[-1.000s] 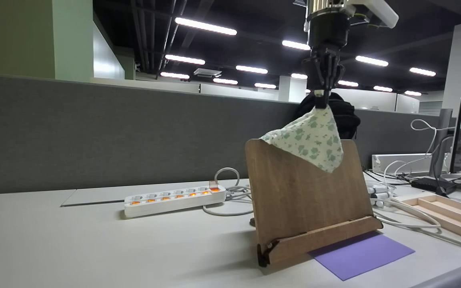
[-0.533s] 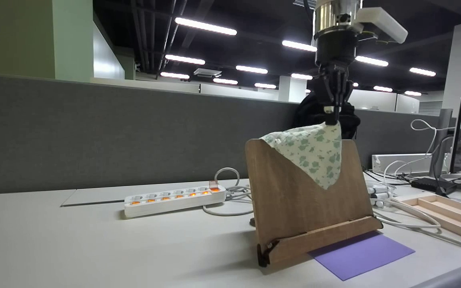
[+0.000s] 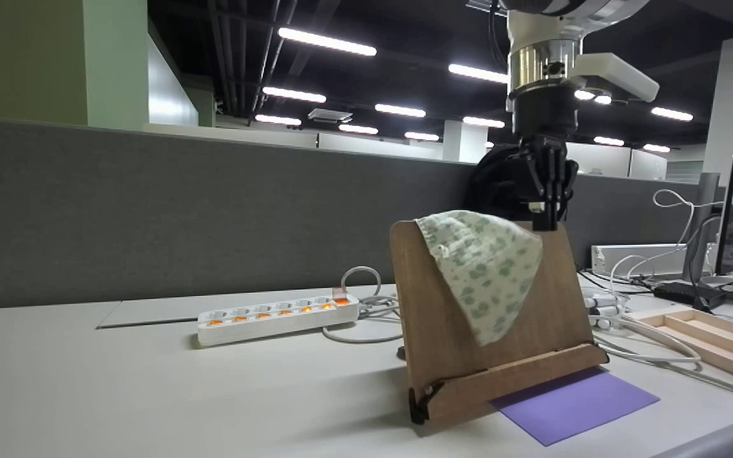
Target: Place the cloth on the brown stand
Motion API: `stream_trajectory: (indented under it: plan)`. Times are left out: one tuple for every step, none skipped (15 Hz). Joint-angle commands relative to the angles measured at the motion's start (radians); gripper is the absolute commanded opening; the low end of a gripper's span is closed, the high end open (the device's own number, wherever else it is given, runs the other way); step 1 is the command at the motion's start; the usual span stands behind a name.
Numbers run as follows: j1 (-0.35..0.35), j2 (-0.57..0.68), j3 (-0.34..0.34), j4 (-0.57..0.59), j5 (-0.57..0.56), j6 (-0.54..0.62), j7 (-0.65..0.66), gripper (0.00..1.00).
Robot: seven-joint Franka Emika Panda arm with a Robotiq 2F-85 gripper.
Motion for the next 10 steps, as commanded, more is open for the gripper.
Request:
stream_trajectory:
  plan:
    - [0.004, 0.014, 0.002, 0.003, -0.018, 0.012, 0.037, 0.44]
    - [0.009, 0.012, 0.006, 0.004, -0.017, 0.013, 0.034, 0.51]
    - [0.011, 0.003, 0.009, 0.002, -0.018, 0.010, 0.034, 0.58]
    - [0.016, -0.006, 0.016, 0.002, -0.022, 0.006, 0.036, 0.65]
    - [0.020, -0.014, 0.025, 0.001, -0.032, 0.006, 0.040, 0.73]
    - [0.026, -0.028, 0.039, -0.002, -0.047, 0.004, 0.045, 0.78]
    - [0.034, -0.042, 0.053, -0.005, -0.063, 0.001, 0.045, 0.84]
    - [0.044, -0.057, 0.064, -0.007, -0.073, 0.000, 0.039, 0.92]
    - [0.056, -0.079, 0.080, -0.010, -0.088, -0.002, 0.035, 0.98]
    - [0.068, -0.096, 0.094, -0.012, -0.101, -0.003, 0.032, 1.00]
